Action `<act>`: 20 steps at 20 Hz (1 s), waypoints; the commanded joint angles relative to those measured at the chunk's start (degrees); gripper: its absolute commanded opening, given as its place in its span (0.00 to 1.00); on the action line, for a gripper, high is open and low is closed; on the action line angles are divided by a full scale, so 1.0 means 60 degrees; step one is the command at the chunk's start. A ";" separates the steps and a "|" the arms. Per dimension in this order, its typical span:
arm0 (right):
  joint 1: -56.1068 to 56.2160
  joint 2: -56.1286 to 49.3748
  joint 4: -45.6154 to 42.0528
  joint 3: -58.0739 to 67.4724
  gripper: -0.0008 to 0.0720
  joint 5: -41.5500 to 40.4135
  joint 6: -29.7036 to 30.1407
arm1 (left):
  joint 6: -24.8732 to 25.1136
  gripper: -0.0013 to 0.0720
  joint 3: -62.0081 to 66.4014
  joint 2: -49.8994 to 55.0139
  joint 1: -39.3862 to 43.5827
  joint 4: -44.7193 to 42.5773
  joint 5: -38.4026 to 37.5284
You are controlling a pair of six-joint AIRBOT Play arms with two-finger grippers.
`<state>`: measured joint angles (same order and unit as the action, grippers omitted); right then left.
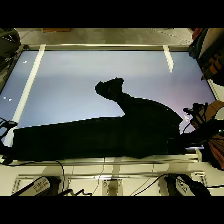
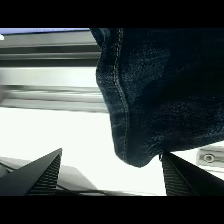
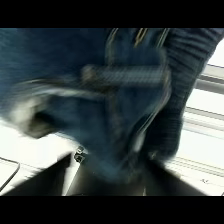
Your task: Fold the clothes and pants, and hang the long-sleeved shirts on hangers.
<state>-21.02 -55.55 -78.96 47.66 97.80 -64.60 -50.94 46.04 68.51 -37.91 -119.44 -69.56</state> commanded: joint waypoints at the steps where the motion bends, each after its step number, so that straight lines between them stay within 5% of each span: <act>1: -0.0004 0.0004 -0.0095 -0.0007 0.79 -0.0084 -0.0029 | 0.0058 0.96 0.0000 0.0007 -0.0062 -0.0124 0.0346; 3: -0.0004 0.0004 -0.0382 -0.0007 0.79 -0.0036 -0.0051 | 0.0051 0.92 0.0102 0.0007 -0.0066 -0.0299 0.0506; 5: -0.0004 0.0004 -0.0838 -0.0007 0.79 -0.0062 -0.0051 | -0.0463 0.48 0.0401 0.0007 -0.0062 -0.0838 0.0678; 6: -0.0004 0.0004 -0.0987 -0.0007 0.79 -0.0135 -0.0051 | -0.0674 0.46 0.0616 0.0007 -0.0066 -0.0834 0.0951; 8: -0.0004 0.0004 -0.1067 -0.0007 0.79 -0.0645 -0.0051 | -0.1701 0.51 0.0914 0.0007 -0.0055 -0.0565 0.1672; 10: -0.0004 0.0004 -0.1064 -0.0007 0.79 -0.1475 -0.0091 | -0.3133 0.70 0.0980 0.0011 -0.0058 -0.0040 0.2335; 11: -0.0004 0.0004 -0.1064 -0.0007 0.79 -0.1927 -0.0164 | -0.3217 0.70 0.0980 0.0029 -0.0066 0.0521 0.2539; 13: -0.0004 0.0004 -0.1060 -0.0007 0.79 -0.2685 -0.0361 | -0.2834 0.69 0.1067 0.0248 -0.0117 0.1792 0.2557; 17: -0.0004 0.0004 -0.1056 -0.0007 0.79 -0.3297 -0.0408 | -0.0732 0.64 0.1381 0.1035 -0.0138 0.4863 0.1814; 20: -0.0004 0.0004 -0.1056 -0.0007 0.79 -0.3286 -0.0408 | -0.0284 0.64 0.1446 0.1453 -0.0229 0.5282 0.1880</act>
<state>-21.02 -55.55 -85.25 47.64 79.83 -66.78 -56.93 54.02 74.85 -38.85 -94.89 -57.95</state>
